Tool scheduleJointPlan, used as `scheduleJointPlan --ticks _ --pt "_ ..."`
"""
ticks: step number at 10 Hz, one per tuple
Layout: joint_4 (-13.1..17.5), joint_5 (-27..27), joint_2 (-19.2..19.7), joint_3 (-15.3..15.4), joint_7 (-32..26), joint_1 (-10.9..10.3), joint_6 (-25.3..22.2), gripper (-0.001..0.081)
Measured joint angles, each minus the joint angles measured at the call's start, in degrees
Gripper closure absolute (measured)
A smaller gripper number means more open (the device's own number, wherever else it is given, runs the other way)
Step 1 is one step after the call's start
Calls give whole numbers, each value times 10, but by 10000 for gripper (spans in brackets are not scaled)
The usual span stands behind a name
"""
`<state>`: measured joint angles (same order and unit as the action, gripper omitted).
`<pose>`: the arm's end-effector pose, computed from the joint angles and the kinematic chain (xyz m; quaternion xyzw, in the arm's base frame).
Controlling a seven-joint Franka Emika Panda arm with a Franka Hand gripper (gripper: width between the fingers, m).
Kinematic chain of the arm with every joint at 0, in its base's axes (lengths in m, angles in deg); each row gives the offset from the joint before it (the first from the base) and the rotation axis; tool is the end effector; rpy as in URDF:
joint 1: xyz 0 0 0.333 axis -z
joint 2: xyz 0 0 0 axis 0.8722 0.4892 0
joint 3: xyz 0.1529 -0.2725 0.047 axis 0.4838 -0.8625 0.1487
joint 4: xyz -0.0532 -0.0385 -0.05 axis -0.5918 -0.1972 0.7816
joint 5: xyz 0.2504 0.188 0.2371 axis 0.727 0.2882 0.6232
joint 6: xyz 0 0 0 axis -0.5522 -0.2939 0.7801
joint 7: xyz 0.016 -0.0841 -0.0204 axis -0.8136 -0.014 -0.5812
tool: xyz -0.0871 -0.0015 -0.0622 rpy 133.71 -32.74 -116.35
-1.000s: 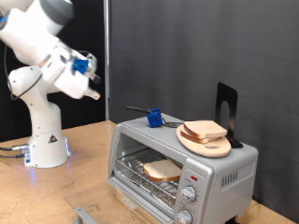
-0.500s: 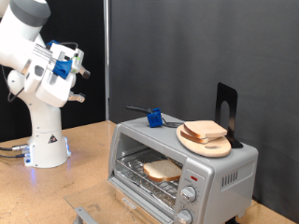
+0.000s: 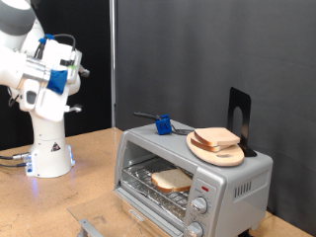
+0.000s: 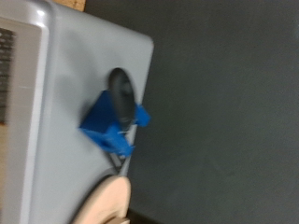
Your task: Make a piece of toast with the oven
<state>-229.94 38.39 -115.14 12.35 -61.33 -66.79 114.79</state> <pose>0.3181 -0.1285 0.4115 -0.7819 0.2759 0.0810 0.5532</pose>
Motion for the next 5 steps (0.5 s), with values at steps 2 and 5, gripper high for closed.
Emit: scheduleJointPlan --ticks 2,5 --pt "14 -18 35 -22 -10 1 0 -2" --pt "22 -29 55 -36 -69 -2 2 -2"
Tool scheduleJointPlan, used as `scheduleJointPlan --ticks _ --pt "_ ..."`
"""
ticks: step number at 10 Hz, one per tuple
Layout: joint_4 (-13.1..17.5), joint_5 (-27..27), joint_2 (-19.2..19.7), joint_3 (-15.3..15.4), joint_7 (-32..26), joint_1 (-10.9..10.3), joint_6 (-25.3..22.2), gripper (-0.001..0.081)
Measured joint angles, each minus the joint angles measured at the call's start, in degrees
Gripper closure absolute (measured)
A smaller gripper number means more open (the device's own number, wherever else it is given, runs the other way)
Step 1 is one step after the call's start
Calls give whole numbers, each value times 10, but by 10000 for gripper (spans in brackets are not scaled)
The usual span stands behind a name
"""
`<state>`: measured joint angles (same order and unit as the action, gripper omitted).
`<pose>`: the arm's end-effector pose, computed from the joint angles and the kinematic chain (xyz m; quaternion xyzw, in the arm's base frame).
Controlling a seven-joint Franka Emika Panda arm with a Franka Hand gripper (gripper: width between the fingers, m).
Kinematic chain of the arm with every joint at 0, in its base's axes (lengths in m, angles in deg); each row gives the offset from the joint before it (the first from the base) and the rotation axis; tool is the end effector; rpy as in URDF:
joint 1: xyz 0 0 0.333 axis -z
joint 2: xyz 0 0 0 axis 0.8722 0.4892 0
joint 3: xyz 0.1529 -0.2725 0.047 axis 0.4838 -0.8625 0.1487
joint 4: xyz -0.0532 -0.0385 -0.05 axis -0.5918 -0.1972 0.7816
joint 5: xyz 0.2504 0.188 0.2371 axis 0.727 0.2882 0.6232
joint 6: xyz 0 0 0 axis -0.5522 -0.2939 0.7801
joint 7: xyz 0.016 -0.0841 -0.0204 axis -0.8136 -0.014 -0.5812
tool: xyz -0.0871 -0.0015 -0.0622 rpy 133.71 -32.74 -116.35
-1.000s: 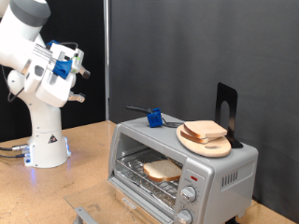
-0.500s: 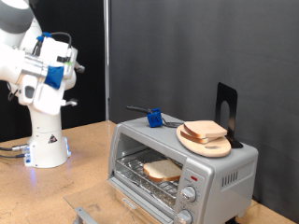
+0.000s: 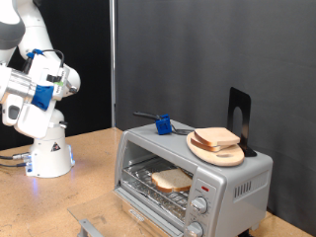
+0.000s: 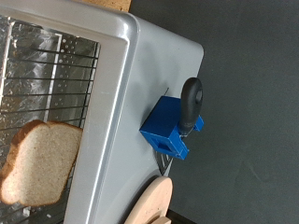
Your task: Make a piece of toast with the oven
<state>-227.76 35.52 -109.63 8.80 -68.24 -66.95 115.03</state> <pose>0.3212 -0.1574 0.3874 -0.8008 0.2667 0.0640 0.5324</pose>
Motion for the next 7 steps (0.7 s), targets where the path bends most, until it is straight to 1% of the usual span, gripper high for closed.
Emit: scheduleJointPlan --ticks 1,2,4,5,6,7 --pt "0 5 0 -2 18 0 -13 -2" --pt "1 10 0 -3 38 3 -13 -2" --pt "1 12 9 -5 59 10 55 -2" --pt "3 12 22 -8 55 10 81 -2" --pt "8 12 38 -15 41 10 95 -2" --pt "15 12 54 -22 28 9 98 -2"
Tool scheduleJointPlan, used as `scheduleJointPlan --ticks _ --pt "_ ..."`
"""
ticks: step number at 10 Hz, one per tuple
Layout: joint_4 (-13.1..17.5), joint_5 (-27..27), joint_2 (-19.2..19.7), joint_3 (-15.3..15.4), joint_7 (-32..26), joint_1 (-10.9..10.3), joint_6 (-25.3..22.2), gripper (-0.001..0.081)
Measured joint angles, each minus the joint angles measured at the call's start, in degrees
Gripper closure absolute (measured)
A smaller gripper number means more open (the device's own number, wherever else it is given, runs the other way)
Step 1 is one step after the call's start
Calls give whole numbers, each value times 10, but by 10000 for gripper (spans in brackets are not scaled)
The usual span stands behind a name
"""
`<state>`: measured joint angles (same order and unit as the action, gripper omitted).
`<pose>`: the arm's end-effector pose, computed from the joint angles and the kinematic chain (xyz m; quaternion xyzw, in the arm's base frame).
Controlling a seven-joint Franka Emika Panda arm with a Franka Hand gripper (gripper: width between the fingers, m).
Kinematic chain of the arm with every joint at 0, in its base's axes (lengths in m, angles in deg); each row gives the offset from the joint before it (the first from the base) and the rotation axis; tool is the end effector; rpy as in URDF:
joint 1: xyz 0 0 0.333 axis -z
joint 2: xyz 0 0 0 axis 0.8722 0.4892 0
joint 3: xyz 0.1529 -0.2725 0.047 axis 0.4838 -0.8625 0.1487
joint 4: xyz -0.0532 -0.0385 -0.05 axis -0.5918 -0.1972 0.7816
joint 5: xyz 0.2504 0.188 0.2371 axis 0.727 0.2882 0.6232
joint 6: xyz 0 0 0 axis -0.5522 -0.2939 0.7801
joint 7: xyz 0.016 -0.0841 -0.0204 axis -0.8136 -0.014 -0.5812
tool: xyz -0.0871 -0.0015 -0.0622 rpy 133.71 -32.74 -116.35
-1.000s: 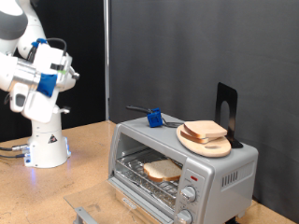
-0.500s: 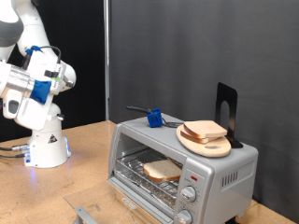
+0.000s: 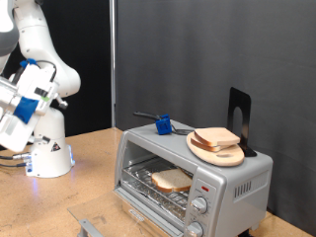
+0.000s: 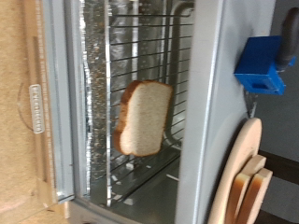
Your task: Make a piece of toast with the oven
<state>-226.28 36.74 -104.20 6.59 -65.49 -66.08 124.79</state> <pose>0.3308 -0.2024 0.3636 -0.7884 0.3739 0.0243 0.4878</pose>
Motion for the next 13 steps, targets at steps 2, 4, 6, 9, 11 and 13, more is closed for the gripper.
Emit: scheduleJointPlan --ticks 2,4,6,9,11,13 --pt "9 0 19 -4 -8 -4 -3 -2" --pt "9 0 22 -17 -10 -4 -13 -2" --pt "13 12 54 -44 -43 -5 12 -2" --pt "36 87 149 -75 -147 -15 13 -2" --pt "64 130 225 -77 -193 -15 -7 -2" --pt "97 158 300 -72 -220 -11 -33 -2"
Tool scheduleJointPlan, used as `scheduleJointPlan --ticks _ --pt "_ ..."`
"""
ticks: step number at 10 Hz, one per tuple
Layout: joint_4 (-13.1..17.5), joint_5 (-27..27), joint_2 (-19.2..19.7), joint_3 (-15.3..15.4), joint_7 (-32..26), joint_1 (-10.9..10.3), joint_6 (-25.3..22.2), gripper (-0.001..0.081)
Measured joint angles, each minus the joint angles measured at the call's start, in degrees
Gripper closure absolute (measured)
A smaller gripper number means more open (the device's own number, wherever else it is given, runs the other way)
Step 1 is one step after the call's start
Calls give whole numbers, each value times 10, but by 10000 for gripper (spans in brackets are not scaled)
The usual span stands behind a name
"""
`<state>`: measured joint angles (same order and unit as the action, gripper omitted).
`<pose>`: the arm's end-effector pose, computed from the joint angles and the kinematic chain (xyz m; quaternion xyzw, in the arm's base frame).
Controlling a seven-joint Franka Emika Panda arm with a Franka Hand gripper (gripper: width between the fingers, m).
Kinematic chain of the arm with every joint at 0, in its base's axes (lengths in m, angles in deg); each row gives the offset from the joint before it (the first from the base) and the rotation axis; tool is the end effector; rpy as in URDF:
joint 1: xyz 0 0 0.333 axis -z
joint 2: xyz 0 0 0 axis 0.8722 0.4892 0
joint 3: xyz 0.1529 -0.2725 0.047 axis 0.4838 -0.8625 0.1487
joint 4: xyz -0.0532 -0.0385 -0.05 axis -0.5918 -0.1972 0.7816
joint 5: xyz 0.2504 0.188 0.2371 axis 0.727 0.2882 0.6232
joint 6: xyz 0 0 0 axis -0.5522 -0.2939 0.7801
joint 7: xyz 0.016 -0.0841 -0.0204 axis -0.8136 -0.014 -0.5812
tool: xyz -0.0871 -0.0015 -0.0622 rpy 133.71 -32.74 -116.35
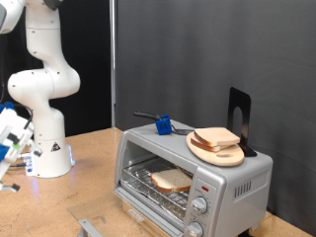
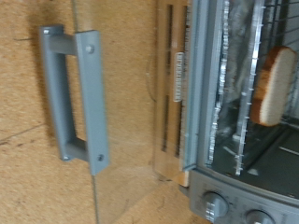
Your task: Make a piece of toast with the oven
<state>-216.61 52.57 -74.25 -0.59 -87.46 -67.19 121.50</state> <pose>0.3517 -0.2750 0.2673 -0.7947 0.4045 -0.0131 0.4524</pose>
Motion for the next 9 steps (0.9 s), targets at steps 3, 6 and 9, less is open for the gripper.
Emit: scheduleJointPlan --ticks 3,6,9 --pt "38 38 99 29 -56 18 -24 -2" --pt "49 67 157 55 -116 31 -27 -2" --pt "45 99 187 80 -135 32 -22 -2"
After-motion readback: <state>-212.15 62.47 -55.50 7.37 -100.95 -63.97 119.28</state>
